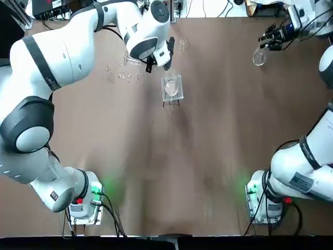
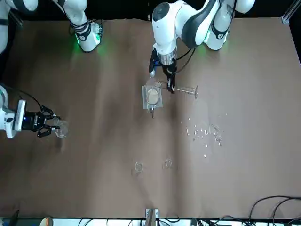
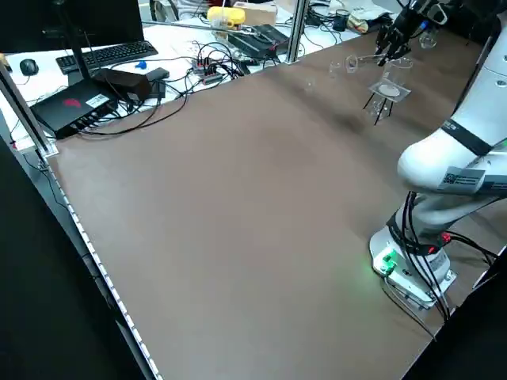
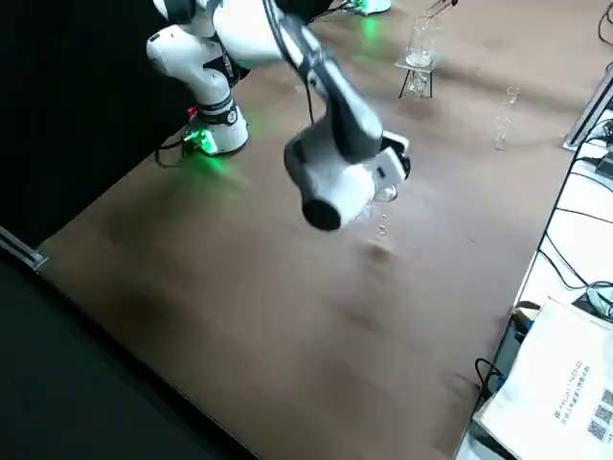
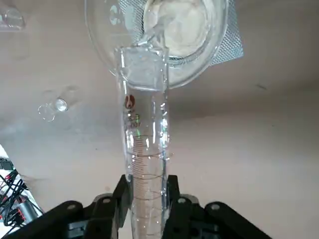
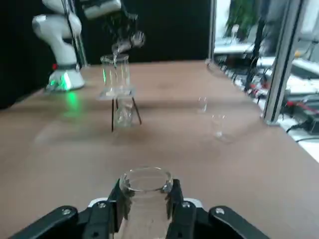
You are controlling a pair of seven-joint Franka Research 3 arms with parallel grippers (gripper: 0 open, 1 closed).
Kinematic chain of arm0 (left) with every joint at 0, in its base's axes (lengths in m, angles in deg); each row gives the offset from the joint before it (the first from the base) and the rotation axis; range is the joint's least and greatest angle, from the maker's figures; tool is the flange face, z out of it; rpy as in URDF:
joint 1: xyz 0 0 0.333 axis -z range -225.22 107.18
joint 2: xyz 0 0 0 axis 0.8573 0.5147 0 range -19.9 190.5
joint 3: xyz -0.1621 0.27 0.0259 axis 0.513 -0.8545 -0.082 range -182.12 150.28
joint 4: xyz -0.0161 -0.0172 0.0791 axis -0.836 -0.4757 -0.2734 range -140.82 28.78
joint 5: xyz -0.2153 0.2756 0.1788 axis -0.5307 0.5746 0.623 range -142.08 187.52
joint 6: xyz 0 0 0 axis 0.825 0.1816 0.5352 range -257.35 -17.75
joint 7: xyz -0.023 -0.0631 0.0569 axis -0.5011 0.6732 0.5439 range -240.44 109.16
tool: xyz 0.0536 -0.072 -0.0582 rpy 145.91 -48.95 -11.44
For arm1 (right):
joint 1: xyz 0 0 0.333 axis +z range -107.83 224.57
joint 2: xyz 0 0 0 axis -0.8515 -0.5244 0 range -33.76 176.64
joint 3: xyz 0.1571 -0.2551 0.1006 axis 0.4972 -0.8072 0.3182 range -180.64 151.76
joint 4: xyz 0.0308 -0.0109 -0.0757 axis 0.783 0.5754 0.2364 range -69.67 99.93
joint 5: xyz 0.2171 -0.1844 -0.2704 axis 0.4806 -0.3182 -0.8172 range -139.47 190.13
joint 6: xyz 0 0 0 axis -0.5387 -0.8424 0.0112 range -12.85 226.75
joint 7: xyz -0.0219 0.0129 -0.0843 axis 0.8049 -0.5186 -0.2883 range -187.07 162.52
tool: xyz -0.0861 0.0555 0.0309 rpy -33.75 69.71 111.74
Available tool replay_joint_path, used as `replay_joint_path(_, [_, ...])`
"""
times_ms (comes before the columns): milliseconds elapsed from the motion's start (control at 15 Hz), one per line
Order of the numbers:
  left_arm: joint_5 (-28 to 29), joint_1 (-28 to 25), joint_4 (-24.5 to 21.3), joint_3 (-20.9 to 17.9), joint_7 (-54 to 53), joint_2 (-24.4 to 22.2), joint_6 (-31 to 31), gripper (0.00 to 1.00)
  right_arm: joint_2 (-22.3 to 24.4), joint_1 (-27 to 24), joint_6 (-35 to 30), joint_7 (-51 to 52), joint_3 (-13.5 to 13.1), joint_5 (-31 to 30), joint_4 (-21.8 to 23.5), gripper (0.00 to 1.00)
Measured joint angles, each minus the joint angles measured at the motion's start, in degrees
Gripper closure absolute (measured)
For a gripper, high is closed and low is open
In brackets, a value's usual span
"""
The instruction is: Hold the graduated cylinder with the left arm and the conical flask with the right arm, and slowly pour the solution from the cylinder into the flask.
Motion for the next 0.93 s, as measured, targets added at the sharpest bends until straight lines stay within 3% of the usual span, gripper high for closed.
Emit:
replay_joint_path(200, [0.09,0.11,0.70,0.00,0.00,0.00,1.01,0.66,4.37,1.05,0.46,-2.80,-0.01,-2.11,0.10,0.61])
replay_joint_path(467, [0.97,0.30,1.05,-0.01,0.00,0.00,2.10,0.66,6.42,1.88,0.50,-7.52,0.00,-3.95,0.20,0.61])
replay_joint_path(933, [2.18,0.69,1.57,0.00,0.00,0.00,3.70,0.66,9.99,8.74,3.35,-19.49,0.03,-6.91,0.17,0.61])
